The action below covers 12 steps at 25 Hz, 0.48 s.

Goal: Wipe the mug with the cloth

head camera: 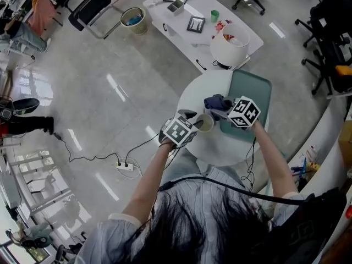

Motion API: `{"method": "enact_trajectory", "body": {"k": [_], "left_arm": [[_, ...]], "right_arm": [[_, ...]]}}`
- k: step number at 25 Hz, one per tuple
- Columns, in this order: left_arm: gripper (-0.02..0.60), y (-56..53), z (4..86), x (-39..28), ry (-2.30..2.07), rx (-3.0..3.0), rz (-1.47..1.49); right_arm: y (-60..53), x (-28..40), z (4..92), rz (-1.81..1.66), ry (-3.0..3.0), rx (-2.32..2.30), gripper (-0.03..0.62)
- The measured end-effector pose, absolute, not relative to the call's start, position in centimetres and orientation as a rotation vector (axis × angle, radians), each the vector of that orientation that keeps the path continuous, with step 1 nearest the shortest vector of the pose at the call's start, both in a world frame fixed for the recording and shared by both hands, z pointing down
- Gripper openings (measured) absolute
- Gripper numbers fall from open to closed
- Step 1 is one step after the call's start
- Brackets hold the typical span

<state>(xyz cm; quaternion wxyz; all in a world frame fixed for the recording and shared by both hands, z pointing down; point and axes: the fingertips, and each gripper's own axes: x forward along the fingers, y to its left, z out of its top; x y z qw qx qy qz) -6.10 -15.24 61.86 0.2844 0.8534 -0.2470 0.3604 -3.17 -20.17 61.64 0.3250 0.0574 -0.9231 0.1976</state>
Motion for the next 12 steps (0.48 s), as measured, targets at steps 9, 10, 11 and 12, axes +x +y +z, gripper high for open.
{"method": "enact_trajectory", "body": {"k": [9, 10, 11, 12], "left_arm": [[0.138, -16.0, 65.3, -5.3, -0.606, 2.21, 1.071], [0.138, -16.2, 65.3, -5.4, -0.612, 2.202, 1.071], [0.137, -16.4, 65.3, -5.7, -0.618, 2.189, 1.073], [0.132, -16.6, 65.3, -6.0, -0.629, 2.176, 1.083]], "right_arm": [[-19.0, -4.2, 63.7, 0.584, -2.385, 0.05, 0.08], [-18.7, -4.2, 63.8, 0.586, -2.379, 0.038, 0.08], [-18.5, -4.3, 64.0, 0.593, -2.376, 0.029, 0.08], [-18.4, -4.2, 64.2, 0.605, -2.375, 0.027, 0.08]]}}
